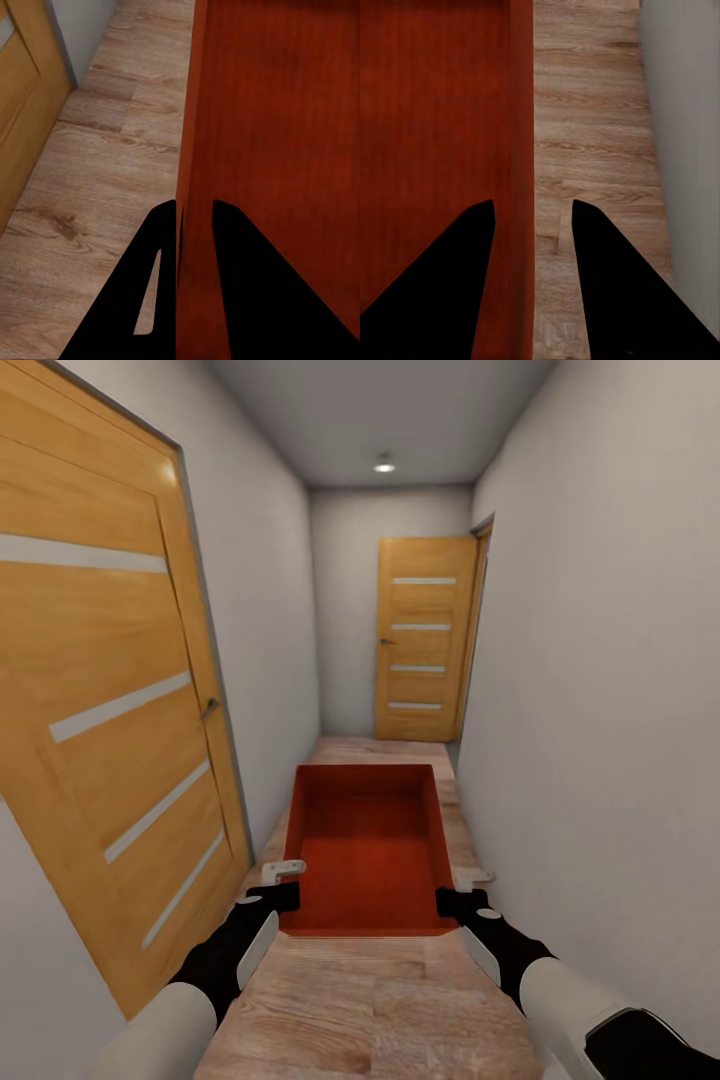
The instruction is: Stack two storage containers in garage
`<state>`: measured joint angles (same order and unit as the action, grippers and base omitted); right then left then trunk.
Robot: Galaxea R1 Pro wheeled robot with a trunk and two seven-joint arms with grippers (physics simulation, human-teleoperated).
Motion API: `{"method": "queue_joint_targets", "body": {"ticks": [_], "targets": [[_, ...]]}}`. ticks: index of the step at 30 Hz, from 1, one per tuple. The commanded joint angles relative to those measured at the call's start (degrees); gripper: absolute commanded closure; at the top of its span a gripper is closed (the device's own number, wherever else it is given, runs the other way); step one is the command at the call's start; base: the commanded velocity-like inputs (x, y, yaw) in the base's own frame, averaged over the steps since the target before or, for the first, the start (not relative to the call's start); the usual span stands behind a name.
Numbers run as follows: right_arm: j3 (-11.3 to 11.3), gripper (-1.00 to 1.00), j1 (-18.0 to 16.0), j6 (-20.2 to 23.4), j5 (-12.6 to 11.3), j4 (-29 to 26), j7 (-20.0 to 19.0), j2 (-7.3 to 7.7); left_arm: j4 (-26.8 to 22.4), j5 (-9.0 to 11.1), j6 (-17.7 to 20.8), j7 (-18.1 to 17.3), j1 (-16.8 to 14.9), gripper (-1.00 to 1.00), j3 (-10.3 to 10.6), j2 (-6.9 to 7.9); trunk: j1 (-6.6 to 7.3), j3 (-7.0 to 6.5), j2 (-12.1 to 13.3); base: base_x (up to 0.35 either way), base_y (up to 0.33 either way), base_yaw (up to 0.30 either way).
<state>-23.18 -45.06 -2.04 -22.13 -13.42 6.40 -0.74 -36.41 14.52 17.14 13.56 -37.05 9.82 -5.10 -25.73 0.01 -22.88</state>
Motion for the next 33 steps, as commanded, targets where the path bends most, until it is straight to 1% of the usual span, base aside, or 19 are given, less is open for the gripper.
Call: {"method": "queue_joint_targets", "body": {"ticks": [1, 33], "targets": [[0.3, 1.00, 0.0, -0.2, -1.0, 0.1, 0.0, 0.38, -0.2, -0.7, 0.3, 0.9, 0.0, 1.00, 0.1, 0.17, -0.05, 0.02, 0.0, 0.322, 0.000, 0.000], [0.3, 1.00, 0.0, -0.2, -1.0, 0.1, 0.0, 0.43, -0.4, -0.7, 0.3, 0.9, 0.0, 1.00, 0.1, 0.17, -0.05, 0.02, 0.0, 0.322, 0.000, 0.000]]}}
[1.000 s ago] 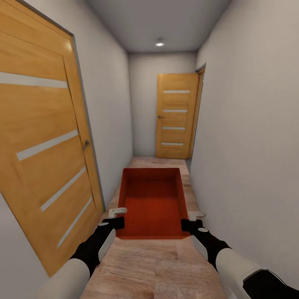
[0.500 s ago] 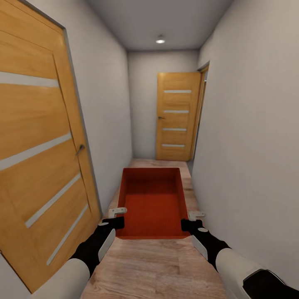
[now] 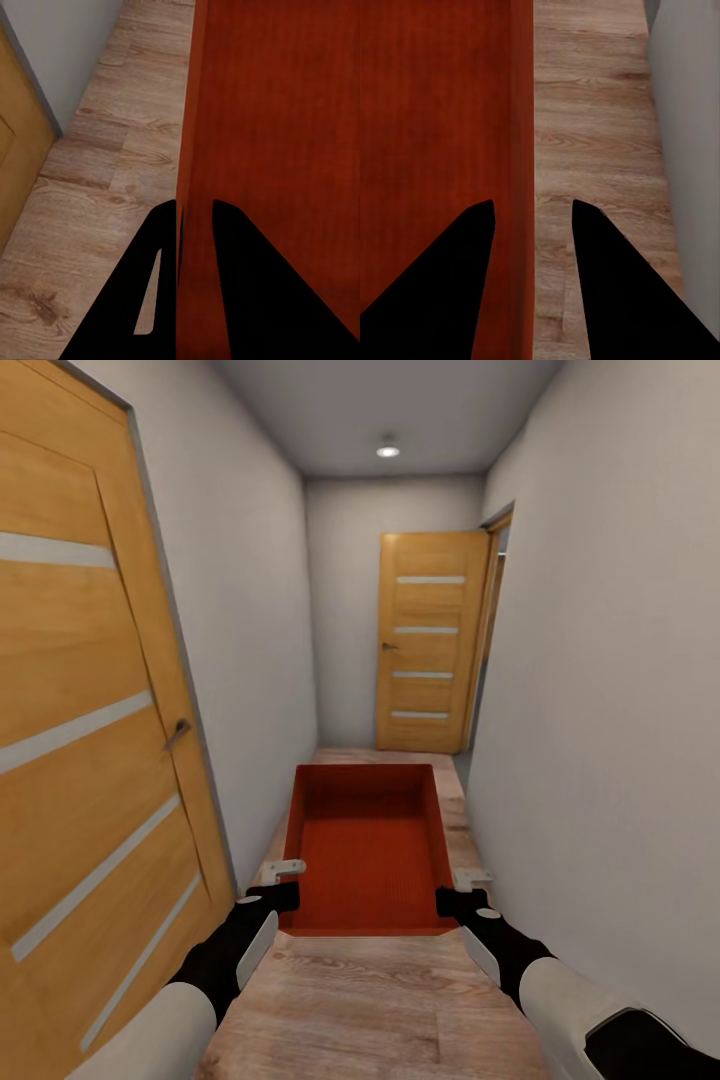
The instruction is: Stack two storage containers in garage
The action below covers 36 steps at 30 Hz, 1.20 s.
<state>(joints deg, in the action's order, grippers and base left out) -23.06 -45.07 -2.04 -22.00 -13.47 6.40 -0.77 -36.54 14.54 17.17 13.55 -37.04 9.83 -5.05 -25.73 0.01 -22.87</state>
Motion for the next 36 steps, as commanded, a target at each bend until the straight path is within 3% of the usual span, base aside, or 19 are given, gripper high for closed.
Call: {"method": "queue_joint_targets", "body": {"ticks": [1, 12, 23, 36], "targets": [[0.2, 1.00, 0.0, -0.2, -1.1, 0.2, 0.0, 0.47, -0.3, -0.7, 0.3, 0.8, 0.0, 1.00, 0.1, 0.13, -0.05, 0.02, 0.0, 0.322, 0.000, 0.000], [0.2, 1.00, 0.0, -0.1, -1.1, 0.2, 0.0, 0.38, -0.3, -0.7, 0.3, 0.9, 0.0, 1.00, 0.1, 0.13, -0.05, 0.02, 0.0, 0.322, 0.054, -0.018], [0.2, 1.00, 0.0, -0.1, -1.1, 0.2, 0.0, 0.34, -0.3, -0.7, 0.3, 0.9, 0.0, 1.00, 0.1, 0.13, -0.05, 0.02, 0.0, 0.322, 0.087, -0.220], [0.2, 1.00, 0.0, -0.2, -1.1, 0.2, 0.0, 0.42, -0.3, -0.7, 0.3, 0.9, 0.0, 1.00, 0.2, 0.13, -0.05, 0.02, 0.0, 0.322, 0.095, -0.017]]}}
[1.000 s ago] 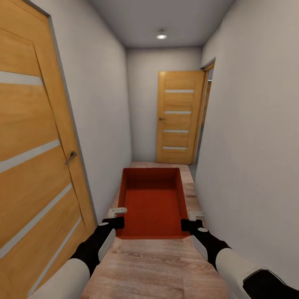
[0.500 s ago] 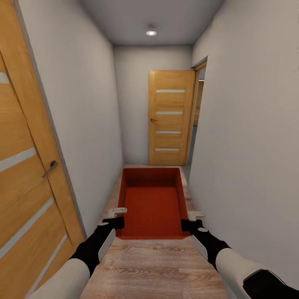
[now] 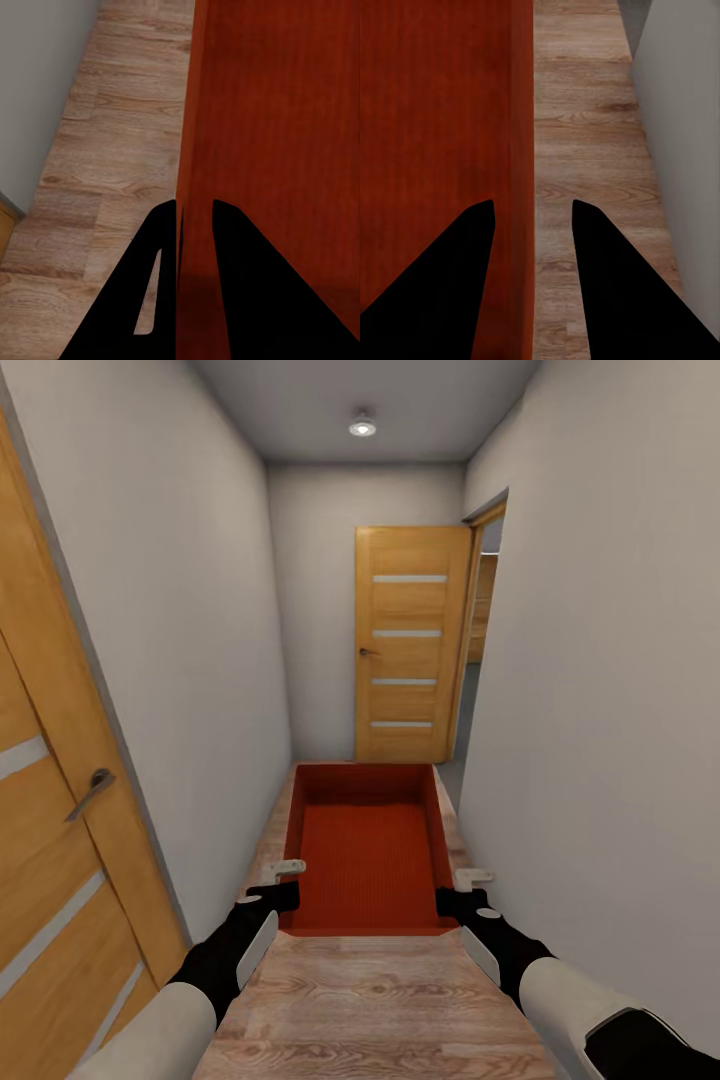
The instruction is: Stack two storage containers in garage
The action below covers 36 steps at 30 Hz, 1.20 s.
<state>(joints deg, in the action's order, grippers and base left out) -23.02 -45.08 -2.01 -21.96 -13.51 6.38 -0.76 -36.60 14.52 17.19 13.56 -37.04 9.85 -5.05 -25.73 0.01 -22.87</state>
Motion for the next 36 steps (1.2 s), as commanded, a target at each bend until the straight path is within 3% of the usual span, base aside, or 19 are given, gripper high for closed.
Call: {"method": "queue_joint_targets", "body": {"ticks": [1, 36], "targets": [[0.2, 1.00, 0.0, -0.3, -1.2, 0.2, 0.0, 0.40, -0.3, -0.7, 0.3, 0.9, 0.0, 1.00, 0.2, 0.13, -0.06, 0.02, 0.0, 0.322, 0.098, 0.000], [0.2, 1.00, 0.0, -0.3, -1.1, 0.2, 0.0, 0.40, 0.2, -0.7, 0.3, 0.8, 0.0, 1.00, 0.1, 0.13, -0.06, 0.02, 0.0, 0.322, 0.017, 0.000]]}}
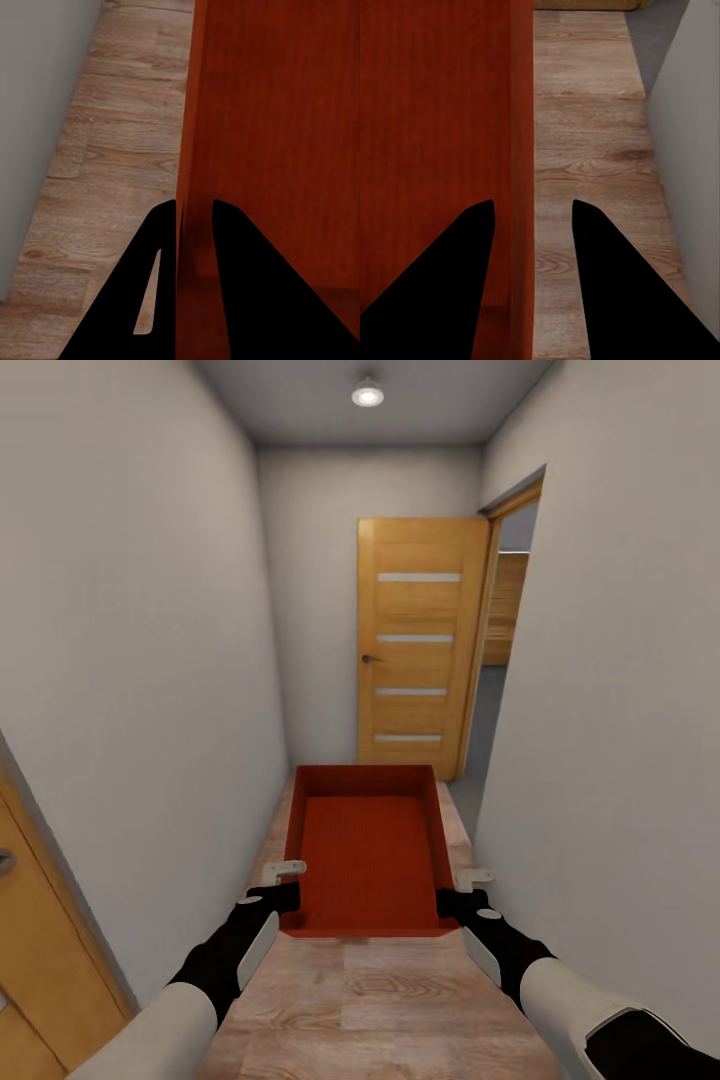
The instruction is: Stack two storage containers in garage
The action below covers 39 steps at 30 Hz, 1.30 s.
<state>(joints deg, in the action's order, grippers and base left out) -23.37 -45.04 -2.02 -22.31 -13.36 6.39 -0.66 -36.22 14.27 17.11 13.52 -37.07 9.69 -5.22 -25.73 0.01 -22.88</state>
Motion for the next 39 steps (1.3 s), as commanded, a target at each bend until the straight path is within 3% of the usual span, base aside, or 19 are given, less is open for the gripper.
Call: {"method": "queue_joint_targets", "body": {"ticks": [1, 39], "targets": [[0.5, 1.00, 0.0, -0.3, -0.7, 0.1, 0.0, 0.31, -0.2, -0.5, 0.4, 0.9, 0.0, 1.00, 0.2, 0.30, -0.05, 0.02, 0.0, 0.322, 0.000, 0.000], [0.5, 1.00, 0.0, -0.3, -0.7, 0.1, 0.0, 0.31, -0.2, -0.5, 0.4, 0.9, 0.0, 1.00, 0.2, 0.30, -0.05, 0.02, 0.0, 0.322, 0.000, 0.000]]}}
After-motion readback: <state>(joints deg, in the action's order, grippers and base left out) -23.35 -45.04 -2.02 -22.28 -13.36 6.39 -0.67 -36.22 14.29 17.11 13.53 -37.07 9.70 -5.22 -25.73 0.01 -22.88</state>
